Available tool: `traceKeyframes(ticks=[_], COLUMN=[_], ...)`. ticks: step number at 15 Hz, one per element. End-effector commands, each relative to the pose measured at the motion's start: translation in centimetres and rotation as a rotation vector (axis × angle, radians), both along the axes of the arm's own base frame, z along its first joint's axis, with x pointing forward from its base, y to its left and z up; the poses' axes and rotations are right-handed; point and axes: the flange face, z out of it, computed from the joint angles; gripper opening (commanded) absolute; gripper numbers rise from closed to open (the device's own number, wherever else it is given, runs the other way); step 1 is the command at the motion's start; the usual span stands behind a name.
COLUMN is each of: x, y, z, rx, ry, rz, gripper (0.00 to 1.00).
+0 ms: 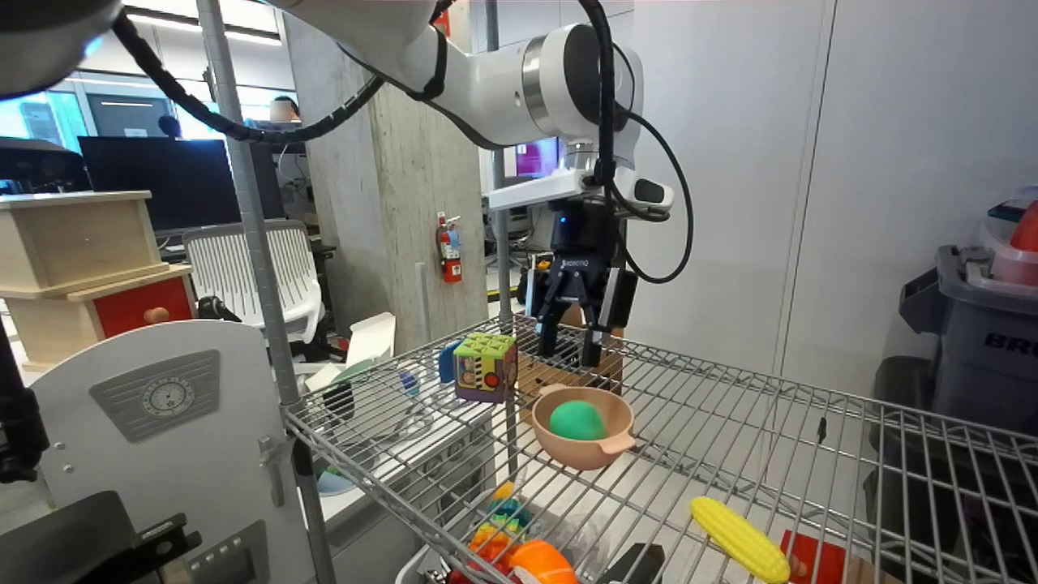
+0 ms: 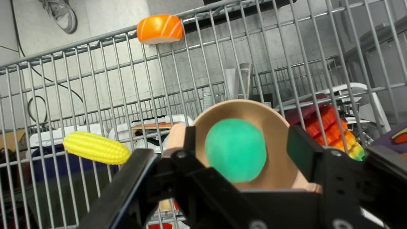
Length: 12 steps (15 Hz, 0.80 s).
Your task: Put the green plush toy in the pink pot
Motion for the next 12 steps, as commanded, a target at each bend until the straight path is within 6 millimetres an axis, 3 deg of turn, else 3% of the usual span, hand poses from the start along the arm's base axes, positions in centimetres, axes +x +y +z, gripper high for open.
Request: traceKeyframes(ticks=[1, 12], x=[0.18, -0.3], y=[0.02, -0.52], z=[0.1, -0.48], rx=[-0.015, -0.018], ry=[-0.013, 0.023], rz=[-0.007, -0.004], gripper=[1.0, 1.0])
